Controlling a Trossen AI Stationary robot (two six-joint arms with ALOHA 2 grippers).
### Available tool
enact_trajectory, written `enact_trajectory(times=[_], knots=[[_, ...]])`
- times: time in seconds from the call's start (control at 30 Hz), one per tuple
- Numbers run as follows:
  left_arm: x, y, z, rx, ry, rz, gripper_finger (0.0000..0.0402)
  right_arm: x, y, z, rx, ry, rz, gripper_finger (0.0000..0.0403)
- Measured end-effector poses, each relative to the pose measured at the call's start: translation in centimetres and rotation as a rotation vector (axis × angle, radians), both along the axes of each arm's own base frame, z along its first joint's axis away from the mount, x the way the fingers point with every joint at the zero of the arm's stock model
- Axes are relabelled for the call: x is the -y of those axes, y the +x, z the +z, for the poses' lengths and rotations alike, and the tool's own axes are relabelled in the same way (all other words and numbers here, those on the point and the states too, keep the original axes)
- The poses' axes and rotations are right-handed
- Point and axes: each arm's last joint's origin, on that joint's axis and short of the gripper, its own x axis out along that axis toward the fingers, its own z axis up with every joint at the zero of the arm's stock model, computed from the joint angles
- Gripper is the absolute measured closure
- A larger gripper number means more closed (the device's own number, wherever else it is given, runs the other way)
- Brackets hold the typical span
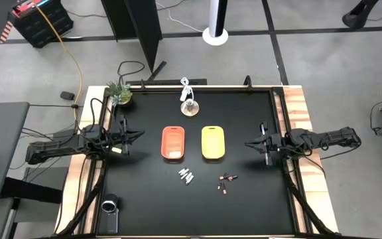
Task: Sort batteries
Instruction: Put the silver battery into the orange bin
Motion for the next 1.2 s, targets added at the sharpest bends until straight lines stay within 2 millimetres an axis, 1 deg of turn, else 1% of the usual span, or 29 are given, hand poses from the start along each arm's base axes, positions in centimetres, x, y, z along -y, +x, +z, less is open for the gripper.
enact_trajectory(times=[0.03,0.1,0.2,0.33,0.43,0.6,0.73,0.8,0.9,0.97,1.03,1.1,1.2], knots=[[0.0,0.0,0.2,0.025,0.001,0.003,0.0397,0.0,0.0,0.0,0.000,0.000,0.000,0.0365],[0.0,-0.1,1.6,0.173,-0.015,0.009,0.0397,0.0,0.0,0.0,0.000,0.000,0.000,0.0365],[0.1,-0.6,3.3,0.377,-0.132,-0.043,0.0397,0.0,0.0,0.0,0.000,0.000,0.000,0.0365],[0.6,-0.4,3.9,0.347,-0.113,-0.226,0.0397,0.0,0.0,0.0,0.000,0.000,0.000,0.0365],[0.6,0.2,4.3,0.311,-0.168,-0.258,0.0397,0.0,0.0,0.0,0.000,0.000,0.000,0.0365],[0.3,2.5,3.1,0.132,-0.336,-0.242,0.0397,0.0,0.0,0.0,0.000,0.000,0.000,0.0365],[0.0,4.3,1.6,0.042,-0.528,-0.214,0.0397,0.0,0.0,0.0,0.000,0.000,0.000,0.0365],[0.0,5.0,1.5,0.052,-0.530,-0.225,0.0397,0.0,0.0,0.0,0.000,0.000,0.000,0.0365],[0.5,6.1,1.7,0.063,-0.534,-0.294,0.0397,0.0,0.0,0.0,0.001,-0.004,-0.002,0.0365],[1.1,7.2,2.3,0.058,-0.537,-0.345,0.0397,0.0,0.0,0.0,0.004,-0.022,-0.004,0.0365],[2.1,8.5,3.8,0.076,-0.502,-0.425,0.0397,0.0,0.0,0.0,0.005,-0.024,-0.005,0.0365],[3.3,10.2,5.2,0.069,-0.452,-0.482,0.0397,0.0,0.0,0.1,0.006,-0.024,-0.005,0.0365],[5.2,12.9,7.1,0.063,-0.345,-0.519,0.0394,0.0,0.0,0.1,0.007,-0.009,-0.004,0.0365]])
